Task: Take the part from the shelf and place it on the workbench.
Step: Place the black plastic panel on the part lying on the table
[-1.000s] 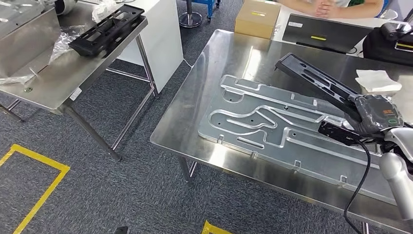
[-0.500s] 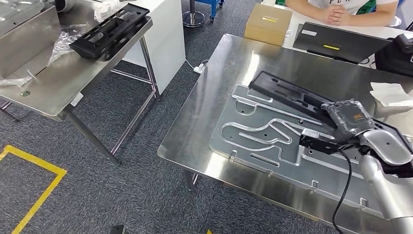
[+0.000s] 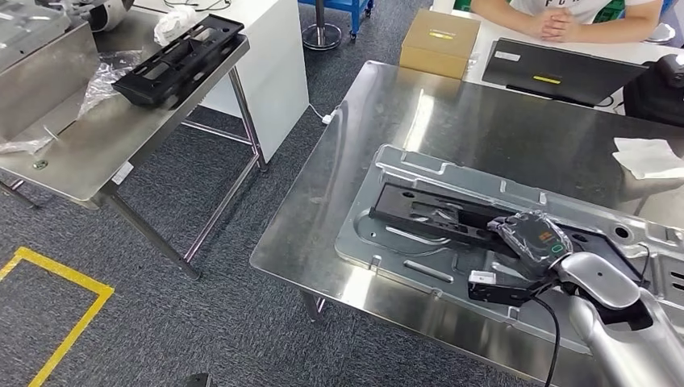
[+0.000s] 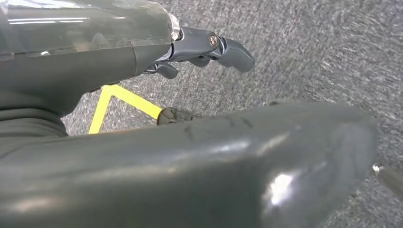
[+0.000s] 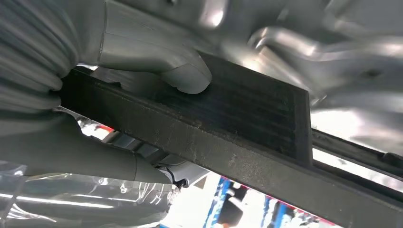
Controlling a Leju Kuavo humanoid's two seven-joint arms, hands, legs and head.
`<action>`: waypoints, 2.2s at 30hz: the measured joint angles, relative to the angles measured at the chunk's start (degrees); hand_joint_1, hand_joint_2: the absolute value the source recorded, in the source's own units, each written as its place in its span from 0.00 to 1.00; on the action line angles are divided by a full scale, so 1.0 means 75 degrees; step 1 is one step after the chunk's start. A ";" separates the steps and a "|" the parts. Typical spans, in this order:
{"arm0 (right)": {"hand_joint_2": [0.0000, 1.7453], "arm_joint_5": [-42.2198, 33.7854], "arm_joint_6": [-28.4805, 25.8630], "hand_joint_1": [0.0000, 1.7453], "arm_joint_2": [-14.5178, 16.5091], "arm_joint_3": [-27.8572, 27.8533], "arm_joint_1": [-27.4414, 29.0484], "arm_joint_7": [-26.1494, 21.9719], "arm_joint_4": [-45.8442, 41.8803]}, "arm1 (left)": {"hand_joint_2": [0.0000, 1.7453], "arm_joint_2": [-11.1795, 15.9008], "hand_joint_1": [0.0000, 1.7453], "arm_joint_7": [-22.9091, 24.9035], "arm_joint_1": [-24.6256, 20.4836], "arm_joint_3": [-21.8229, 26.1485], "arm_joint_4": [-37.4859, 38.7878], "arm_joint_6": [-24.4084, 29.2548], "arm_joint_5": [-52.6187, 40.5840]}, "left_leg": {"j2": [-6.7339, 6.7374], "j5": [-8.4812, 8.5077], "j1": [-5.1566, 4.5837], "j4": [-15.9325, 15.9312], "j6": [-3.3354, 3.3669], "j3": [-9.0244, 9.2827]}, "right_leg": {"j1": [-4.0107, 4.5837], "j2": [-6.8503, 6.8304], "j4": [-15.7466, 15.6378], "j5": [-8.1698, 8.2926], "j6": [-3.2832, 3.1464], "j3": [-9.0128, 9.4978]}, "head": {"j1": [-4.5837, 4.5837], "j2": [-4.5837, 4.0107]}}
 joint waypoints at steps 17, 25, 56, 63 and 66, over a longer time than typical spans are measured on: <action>0.00 -0.0138 0.0017 0.00 -0.0360 0.0052 0.0486 0.0034 -0.0805 | 0.50 -0.0013 0.00 -0.0015 -0.0019 0.0000 0.0000 0.0092 0.0129 | -0.0003 0.0755 -0.0091 -0.1962 0.0404 0.1003 | -0.0006 0.0015 0.1314 -0.0459 0.0295 -0.0554 | 0.0002 0.0000; 0.00 -0.0134 0.0015 0.00 -0.0416 0.0045 0.0466 0.0091 -0.1006 | 0.00 -0.0015 0.00 -0.0255 -0.0017 0.0003 0.0000 -0.0018 0.0249 | 0.0002 0.0442 -0.0124 -0.1569 0.0130 0.0856 | 0.0022 0.0016 0.0033 -0.0043 0.0027 0.0037 | 0.0001 0.0000; 0.00 -0.8563 -0.0312 0.00 0.0661 -0.5314 0.3342 -0.1336 -0.5464 | 0.00 -0.0036 0.00 -0.0229 0.0043 -0.0133 0.0004 -0.0226 0.0670 | 0.0010 0.0217 0.0054 -0.1282 -0.0085 0.0742 | -0.0122 0.0035 0.0348 -0.0124 0.0085 -0.0153 | -0.0008 0.0000; 0.00 -0.8545 -0.0873 0.00 0.1020 -0.5747 0.4462 -0.1229 -0.6097 | 0.00 -0.0028 0.00 -0.0146 0.0034 -0.0131 0.0004 -0.0193 0.0853 | 0.0019 -0.0426 -0.0186 -0.0934 0.0386 0.1401 | 0.0198 -0.0020 0.0332 0.0219 -0.0144 -0.0531 | -0.0009 0.0000; 0.00 -0.8574 -0.0991 0.00 0.1162 -0.5903 0.4721 -0.1040 -0.6225 | 0.00 0.0028 0.00 -0.0155 0.0004 -0.0125 0.0004 -0.0161 0.0932 | 0.0049 -0.0149 -0.0408 -0.2121 0.0810 0.2091 | 0.0173 -0.0025 0.0215 0.0429 -0.0098 -0.0554 | 0.0013 0.0001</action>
